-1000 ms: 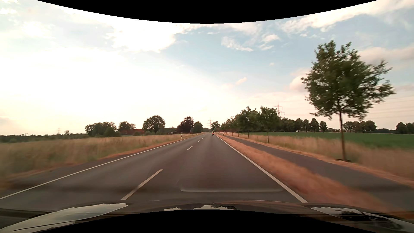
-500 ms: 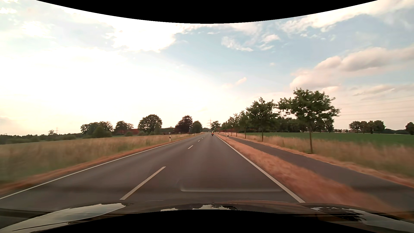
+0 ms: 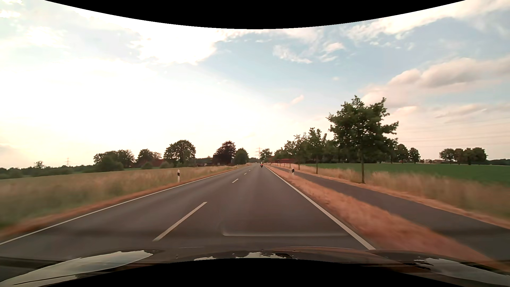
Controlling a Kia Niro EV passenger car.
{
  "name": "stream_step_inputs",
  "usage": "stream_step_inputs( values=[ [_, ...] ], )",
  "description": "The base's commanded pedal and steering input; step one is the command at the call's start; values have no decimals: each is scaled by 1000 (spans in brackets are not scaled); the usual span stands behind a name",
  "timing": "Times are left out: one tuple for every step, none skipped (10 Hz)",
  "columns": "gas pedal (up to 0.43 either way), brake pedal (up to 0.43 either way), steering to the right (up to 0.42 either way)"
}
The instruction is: Follow the waypoints while adhering to traffic rules and regulations
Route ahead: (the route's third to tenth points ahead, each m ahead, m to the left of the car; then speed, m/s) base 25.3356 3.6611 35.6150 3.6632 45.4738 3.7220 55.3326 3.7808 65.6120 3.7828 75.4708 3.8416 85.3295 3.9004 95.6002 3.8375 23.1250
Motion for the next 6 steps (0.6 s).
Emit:
stream_step_inputs(
  values=[
    [118, 0, -3],
    [118, 0, -3],
    [118, 0, -3],
    [118, 0, -3],
    [118, 0, -3],
    [118, 0, -3]
  ],
)
